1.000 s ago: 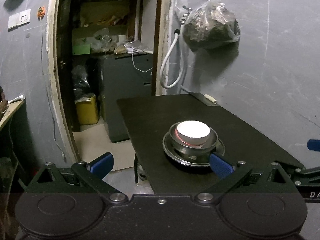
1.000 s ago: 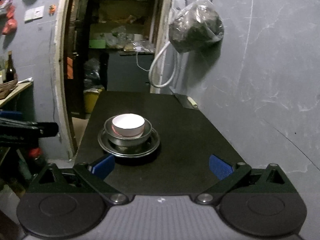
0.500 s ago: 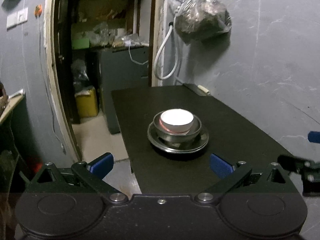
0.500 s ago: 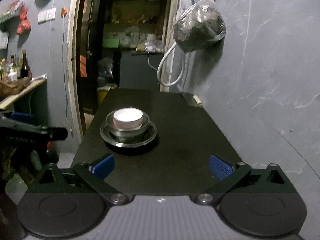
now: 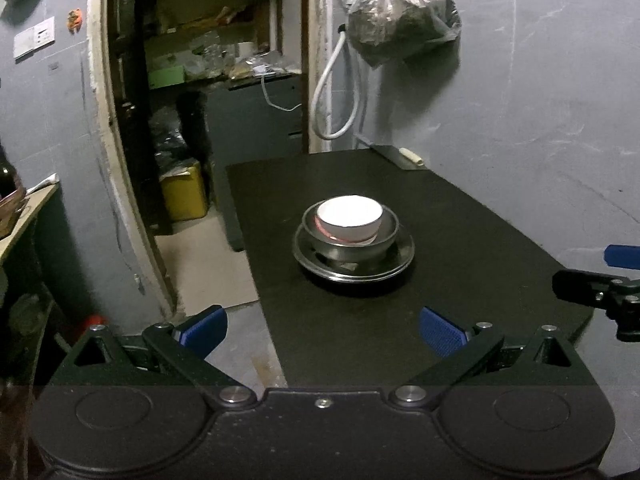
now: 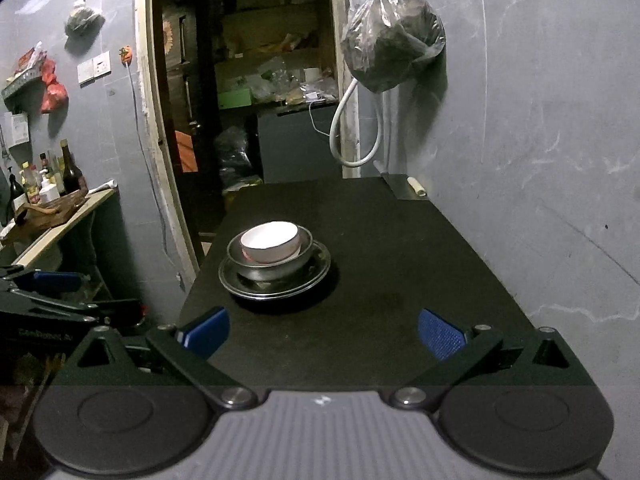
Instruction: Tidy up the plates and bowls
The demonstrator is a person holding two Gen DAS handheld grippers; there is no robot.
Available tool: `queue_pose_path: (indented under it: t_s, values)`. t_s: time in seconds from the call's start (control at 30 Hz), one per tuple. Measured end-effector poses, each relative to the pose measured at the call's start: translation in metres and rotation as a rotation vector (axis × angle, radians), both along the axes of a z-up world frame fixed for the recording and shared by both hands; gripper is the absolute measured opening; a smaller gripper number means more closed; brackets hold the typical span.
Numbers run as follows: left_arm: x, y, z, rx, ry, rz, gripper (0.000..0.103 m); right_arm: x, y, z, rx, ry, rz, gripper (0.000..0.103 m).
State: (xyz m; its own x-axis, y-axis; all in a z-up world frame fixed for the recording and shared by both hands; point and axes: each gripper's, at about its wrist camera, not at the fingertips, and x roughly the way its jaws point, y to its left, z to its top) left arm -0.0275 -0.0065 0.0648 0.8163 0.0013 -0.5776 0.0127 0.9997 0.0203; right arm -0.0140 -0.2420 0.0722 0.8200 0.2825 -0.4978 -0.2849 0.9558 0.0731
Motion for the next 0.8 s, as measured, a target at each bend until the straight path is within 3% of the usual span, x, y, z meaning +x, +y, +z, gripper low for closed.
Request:
queue_pose_path:
  t_s: [0.17, 0.8]
  values:
    - [0.0, -0.002, -0.001, 0.034, 0.019, 0.02, 0.102, 0.002, -0.004, -0.003, -0.019, 0.023, -0.012, 0.103]
    - [-0.018, 0.011, 0.003, 0.047, 0.002, 0.038, 0.102, -0.018, 0.013, -0.001, -0.056, 0.009, 0.021, 0.103]
